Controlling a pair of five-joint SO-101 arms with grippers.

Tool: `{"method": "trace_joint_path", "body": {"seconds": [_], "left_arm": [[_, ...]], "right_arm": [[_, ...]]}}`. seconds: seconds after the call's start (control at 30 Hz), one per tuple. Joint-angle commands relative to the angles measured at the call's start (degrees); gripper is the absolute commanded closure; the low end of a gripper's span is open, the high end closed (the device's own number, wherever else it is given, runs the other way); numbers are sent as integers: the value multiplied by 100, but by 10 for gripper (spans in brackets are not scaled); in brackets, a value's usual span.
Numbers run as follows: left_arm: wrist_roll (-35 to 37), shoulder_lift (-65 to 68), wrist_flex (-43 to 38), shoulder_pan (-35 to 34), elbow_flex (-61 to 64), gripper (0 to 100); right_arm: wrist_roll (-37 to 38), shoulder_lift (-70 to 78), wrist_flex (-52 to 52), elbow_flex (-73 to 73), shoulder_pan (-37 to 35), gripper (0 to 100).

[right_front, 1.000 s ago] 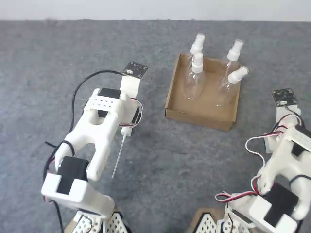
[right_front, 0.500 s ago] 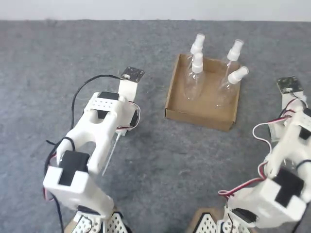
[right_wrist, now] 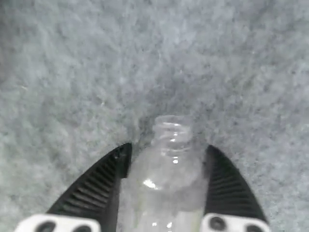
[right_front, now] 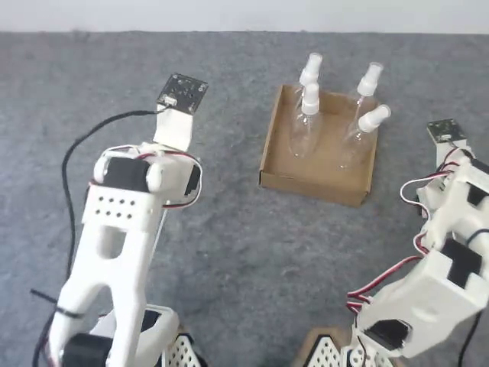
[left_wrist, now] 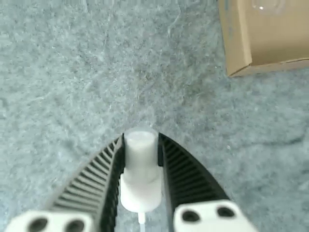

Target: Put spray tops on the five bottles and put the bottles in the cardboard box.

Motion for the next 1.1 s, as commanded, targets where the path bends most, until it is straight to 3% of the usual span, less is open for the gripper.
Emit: {"method": "trace_joint_path", "body": {"seconds": [0.0,0.27,0.43,0.7,0.87,0.93,1.07], "left_arm": [[0,-308,26,-18,13,990],[9,-352,35,-18,31,990],[35,-360,53,-18,-4,989],[211,-360,62,9,-277,989],[193,-360,62,-18,-180,989],[193,-360,53,-18,-145,989],[193,-360,53,-18,-145,989]], "right_arm": [[-44,-66,84,-325,-40,920],[-70,-84,119,-712,22,981],[-97,-180,769,-1336,-22,982],[-457,-1490,971,-1064,-444,976],[-387,-2018,1323,-914,-145,794],[202,-2264,2035,-1046,40,745],[1969,-2536,2985,-1055,629,745]]}}
